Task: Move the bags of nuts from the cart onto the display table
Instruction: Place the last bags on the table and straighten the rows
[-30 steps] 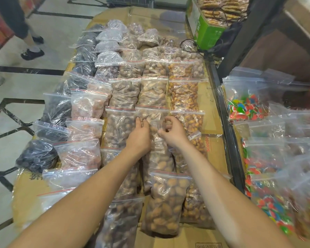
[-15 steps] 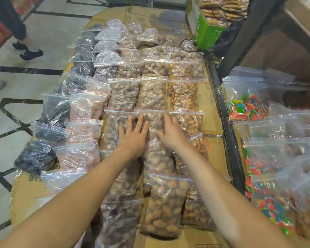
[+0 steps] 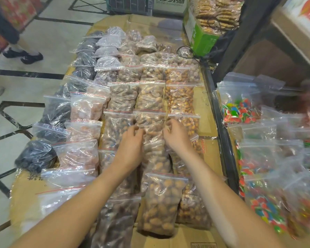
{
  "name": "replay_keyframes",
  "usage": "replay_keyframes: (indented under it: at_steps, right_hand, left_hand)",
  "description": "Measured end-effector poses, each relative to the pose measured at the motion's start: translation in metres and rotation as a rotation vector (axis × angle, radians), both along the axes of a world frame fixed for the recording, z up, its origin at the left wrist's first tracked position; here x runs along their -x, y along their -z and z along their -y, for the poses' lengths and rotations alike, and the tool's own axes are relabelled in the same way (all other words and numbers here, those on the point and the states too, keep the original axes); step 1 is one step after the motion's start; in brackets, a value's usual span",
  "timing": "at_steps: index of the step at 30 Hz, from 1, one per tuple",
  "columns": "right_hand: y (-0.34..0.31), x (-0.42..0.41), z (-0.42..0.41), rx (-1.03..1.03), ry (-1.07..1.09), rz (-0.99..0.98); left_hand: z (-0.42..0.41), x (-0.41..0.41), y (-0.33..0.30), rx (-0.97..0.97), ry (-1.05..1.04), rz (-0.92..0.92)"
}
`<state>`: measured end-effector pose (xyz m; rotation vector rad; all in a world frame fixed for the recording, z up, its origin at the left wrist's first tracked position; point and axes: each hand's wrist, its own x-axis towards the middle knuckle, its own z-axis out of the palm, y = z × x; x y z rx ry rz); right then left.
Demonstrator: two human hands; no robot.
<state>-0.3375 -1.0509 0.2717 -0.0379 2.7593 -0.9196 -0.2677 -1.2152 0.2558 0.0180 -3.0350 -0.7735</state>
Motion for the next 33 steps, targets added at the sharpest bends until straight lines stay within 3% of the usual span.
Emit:
replay_keyframes:
  at_steps: [5,10,14,18,22,29,33]
  right_hand:
    - [-0.012,-0.065,0.007,0.055,-0.041,-0.191]
    - [-0.005,-0.110,0.012,-0.060,-0.061,0.226]
    - [0.004,-0.111,0.014,-0.093,0.036,0.213]
    - [0.007,-0.105,0.008,0.179,0.229,0.261]
    - [0.011,-0.104,-0.006,0.468,0.330,0.344]
    - [0.026,-0.095,-0.016,0.466,0.239,0.539]
    - [0.032,-0.093,-0.017,0.496,0.217,0.584]
  left_hand:
    - [-0.033,-0.059,0.010,-0.298,-0.114,0.216]
    - [-0.049,-0.078,0.008,-0.383,-0.264,0.321]
    - [-0.052,-0.078,0.009,-0.435,-0.397,0.372]
    - [-0.061,-0.075,0.006,-0.522,-0.446,0.431]
    - [-0.055,-0.076,0.005,-0.786,-0.545,0.410]
    - [-0.046,-0.079,-0.004,-0.954,-0.560,0.429]
    - [-0.036,-0.080,-0.002,-0.908,-0.530,0.477]
